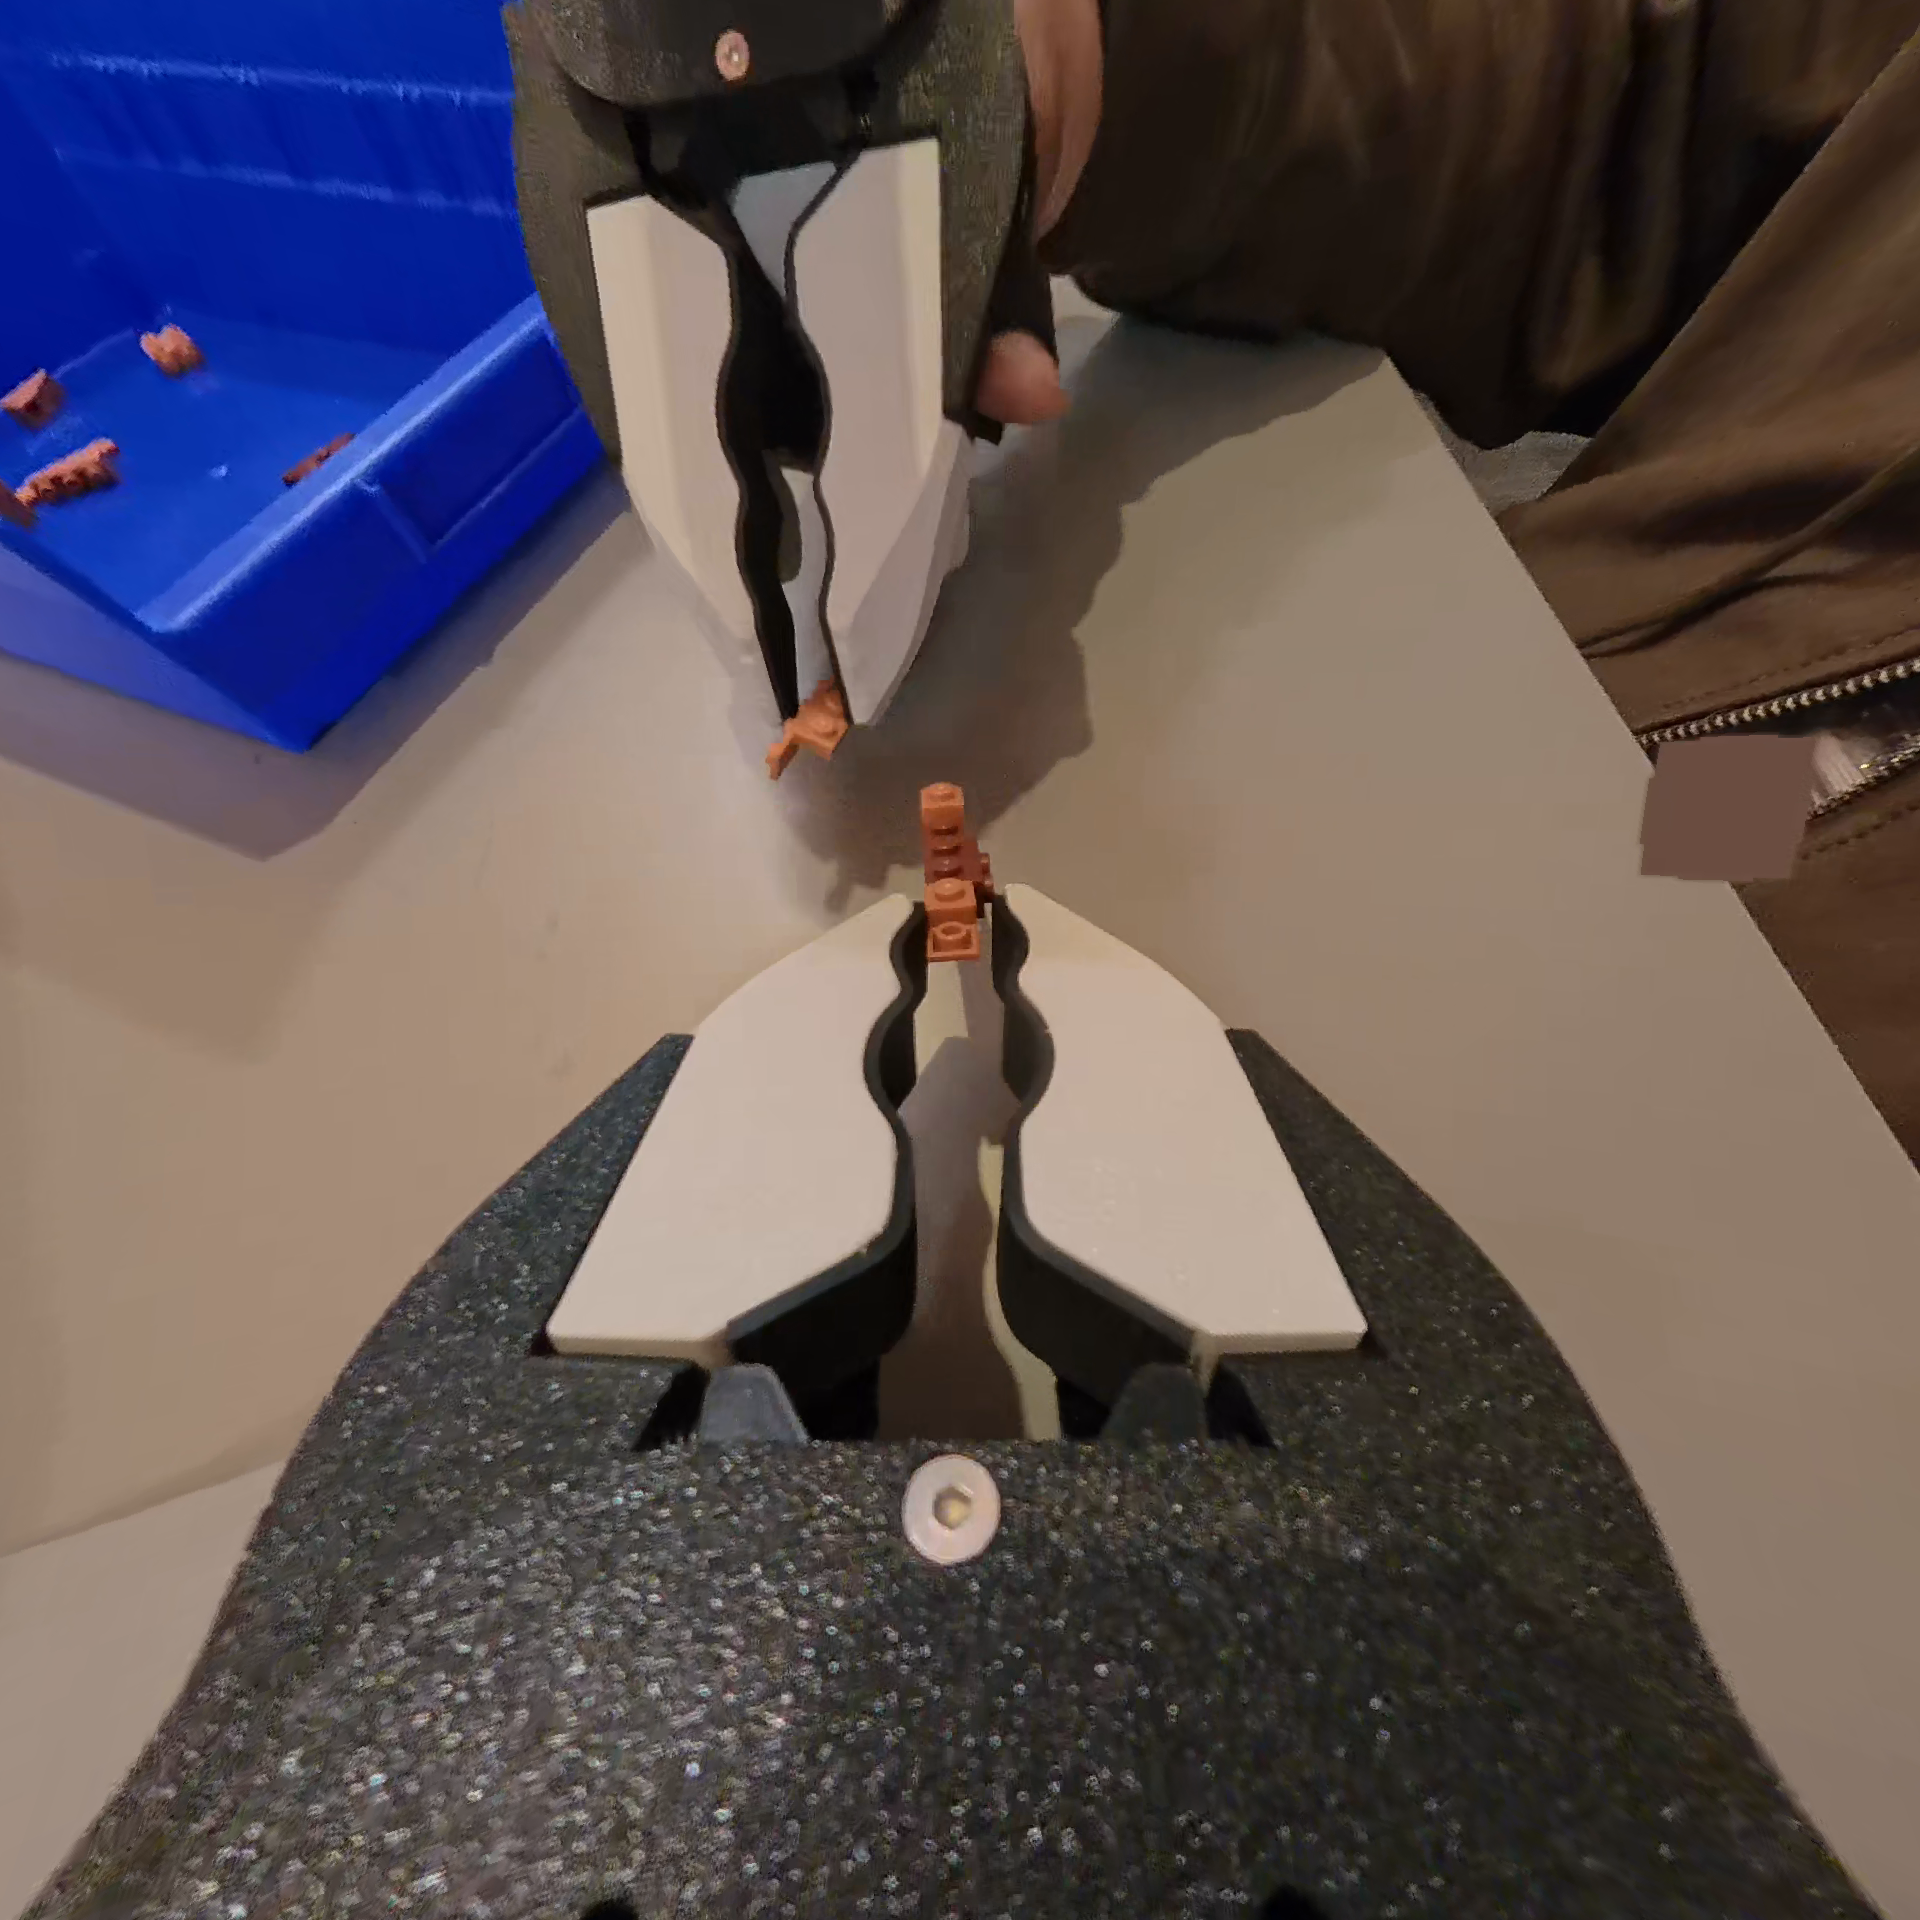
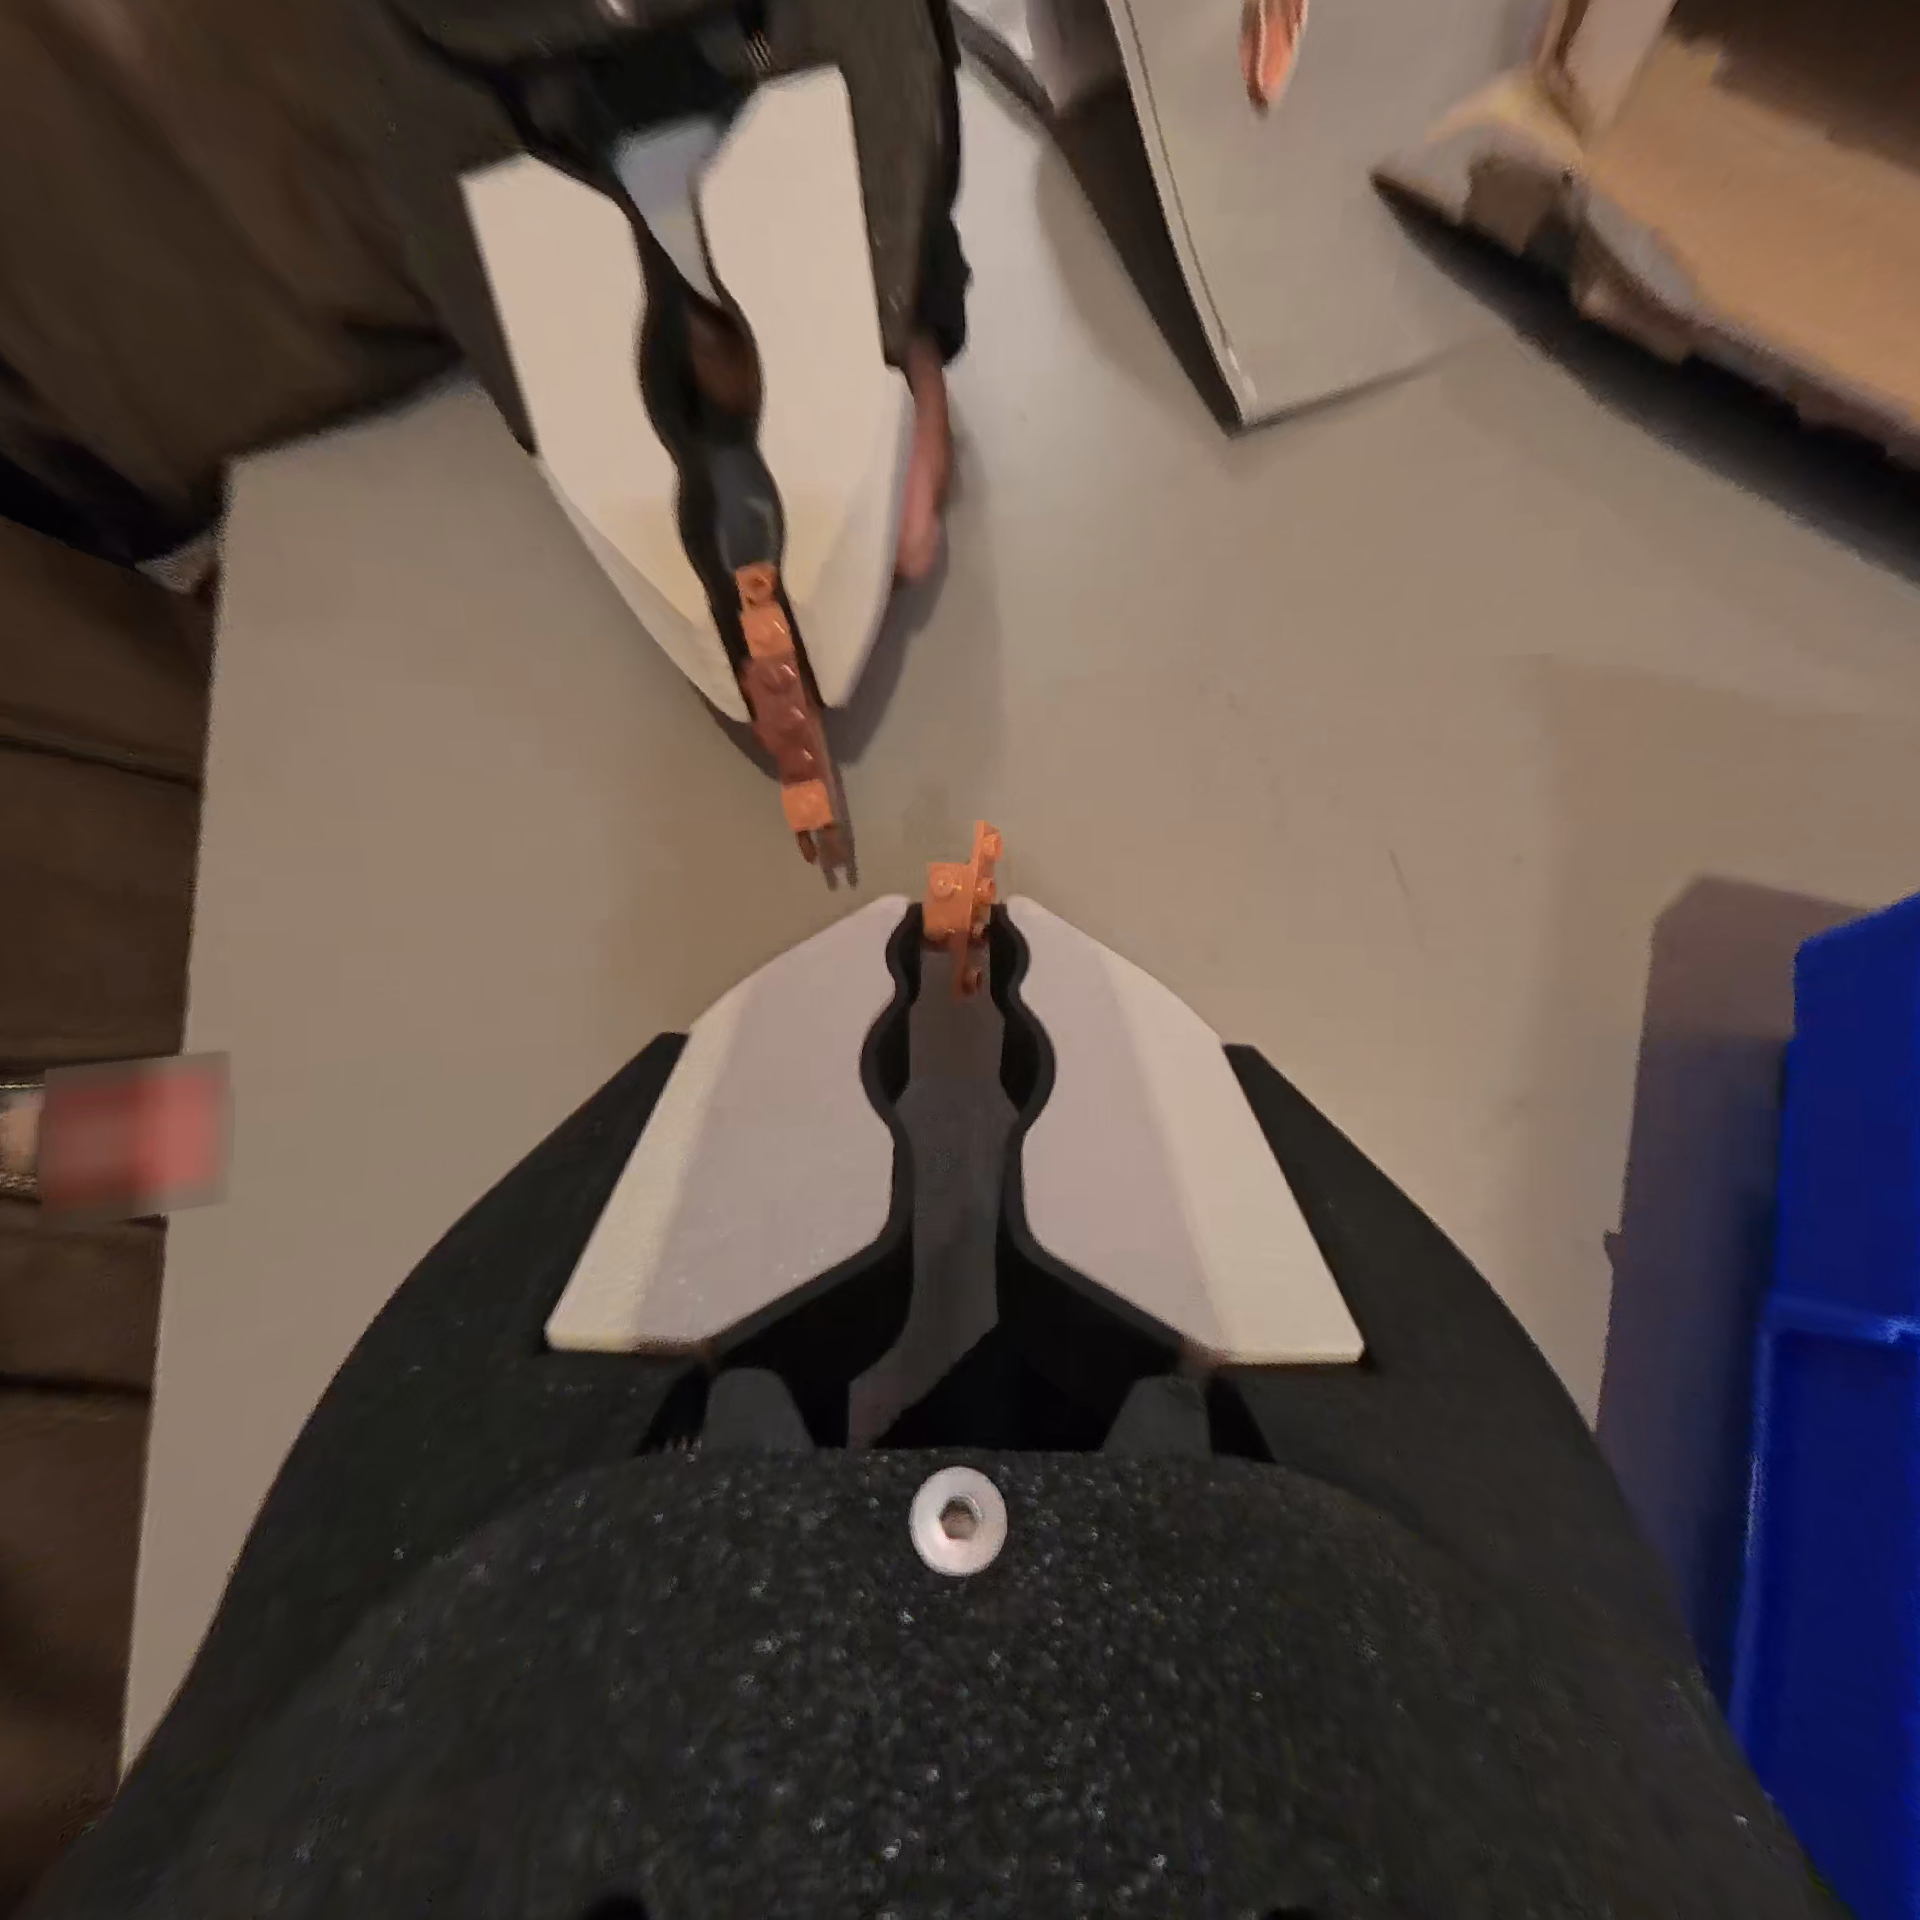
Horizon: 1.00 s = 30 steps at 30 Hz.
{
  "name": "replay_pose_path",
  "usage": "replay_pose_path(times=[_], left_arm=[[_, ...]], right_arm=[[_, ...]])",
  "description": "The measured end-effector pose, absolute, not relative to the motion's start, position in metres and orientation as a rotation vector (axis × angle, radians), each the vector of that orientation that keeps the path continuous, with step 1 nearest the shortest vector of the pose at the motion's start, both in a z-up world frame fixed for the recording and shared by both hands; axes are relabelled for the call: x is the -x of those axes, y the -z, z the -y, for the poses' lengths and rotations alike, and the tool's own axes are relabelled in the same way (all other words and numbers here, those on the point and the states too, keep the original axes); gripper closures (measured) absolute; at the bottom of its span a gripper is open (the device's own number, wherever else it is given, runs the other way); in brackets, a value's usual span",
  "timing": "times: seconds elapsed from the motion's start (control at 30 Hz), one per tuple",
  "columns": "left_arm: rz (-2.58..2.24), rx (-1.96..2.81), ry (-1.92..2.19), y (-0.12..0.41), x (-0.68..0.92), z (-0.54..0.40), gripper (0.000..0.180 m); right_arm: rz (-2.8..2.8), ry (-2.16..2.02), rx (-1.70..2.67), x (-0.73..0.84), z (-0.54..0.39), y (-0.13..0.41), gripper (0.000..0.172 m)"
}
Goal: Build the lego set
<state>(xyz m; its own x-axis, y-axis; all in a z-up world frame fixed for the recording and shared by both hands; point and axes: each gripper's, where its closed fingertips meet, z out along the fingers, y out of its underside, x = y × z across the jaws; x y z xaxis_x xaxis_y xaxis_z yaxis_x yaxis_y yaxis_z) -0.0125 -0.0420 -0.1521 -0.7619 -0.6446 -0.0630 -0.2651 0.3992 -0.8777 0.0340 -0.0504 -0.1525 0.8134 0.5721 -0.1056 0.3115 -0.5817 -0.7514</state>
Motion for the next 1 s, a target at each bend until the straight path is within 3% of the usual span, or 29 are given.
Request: replay_pose_path(times=[0.23,1.0], left_arm=[[-2.235,0.713,1.356,0.146,0.012,0.049,0.169],[-2.203,0.587,1.439,0.136,0.018,0.062,0.170]], right_arm=[[0.728,-0.556,2.095,-0.009,0.057,0.129,0.160],[0.764,-0.755,2.050,0.012,0.063,0.126,0.160]])
